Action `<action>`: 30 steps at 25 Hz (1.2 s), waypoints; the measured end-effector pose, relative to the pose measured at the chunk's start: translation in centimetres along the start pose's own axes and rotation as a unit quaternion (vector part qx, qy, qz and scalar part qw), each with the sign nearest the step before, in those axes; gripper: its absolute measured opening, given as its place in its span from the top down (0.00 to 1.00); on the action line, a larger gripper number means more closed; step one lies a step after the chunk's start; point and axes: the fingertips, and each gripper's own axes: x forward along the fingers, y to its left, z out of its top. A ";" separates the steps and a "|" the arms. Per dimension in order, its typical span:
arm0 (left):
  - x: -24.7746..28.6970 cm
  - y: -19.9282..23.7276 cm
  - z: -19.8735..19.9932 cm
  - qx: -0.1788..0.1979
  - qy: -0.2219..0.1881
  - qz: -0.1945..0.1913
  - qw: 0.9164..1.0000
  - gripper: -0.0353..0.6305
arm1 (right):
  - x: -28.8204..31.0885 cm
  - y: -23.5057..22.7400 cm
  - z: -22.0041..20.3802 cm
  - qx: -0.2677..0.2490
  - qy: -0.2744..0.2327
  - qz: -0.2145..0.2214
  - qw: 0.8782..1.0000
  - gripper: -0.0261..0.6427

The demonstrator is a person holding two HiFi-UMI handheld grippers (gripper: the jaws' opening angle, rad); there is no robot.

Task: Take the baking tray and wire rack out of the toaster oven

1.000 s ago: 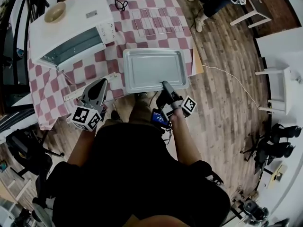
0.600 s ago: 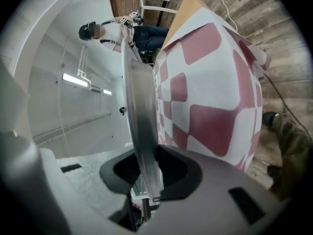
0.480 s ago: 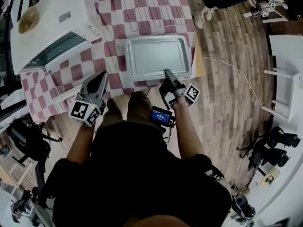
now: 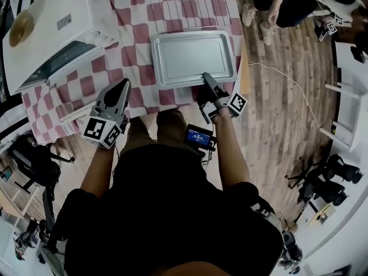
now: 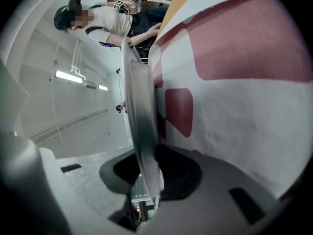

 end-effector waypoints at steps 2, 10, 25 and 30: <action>0.2 0.1 0.0 -0.001 -0.001 0.000 1.000 0.96 | 0.1 -0.1 0.1 0.003 -0.003 -0.004 1.000 0.84; -0.7 -0.7 0.0 0.003 -0.003 -0.015 1.000 0.96 | -0.1 -0.9 -0.1 -0.001 -0.023 -0.077 0.997 0.83; -10.3 -3.0 4.9 0.034 -0.085 -0.071 0.993 0.96 | -7.0 6.0 -6.1 -0.107 -0.126 -0.069 0.984 0.81; -17.1 -2.8 6.7 0.068 -0.128 -0.089 0.985 0.96 | -8.1 20.0 -13.5 -0.402 -0.151 0.038 0.902 0.81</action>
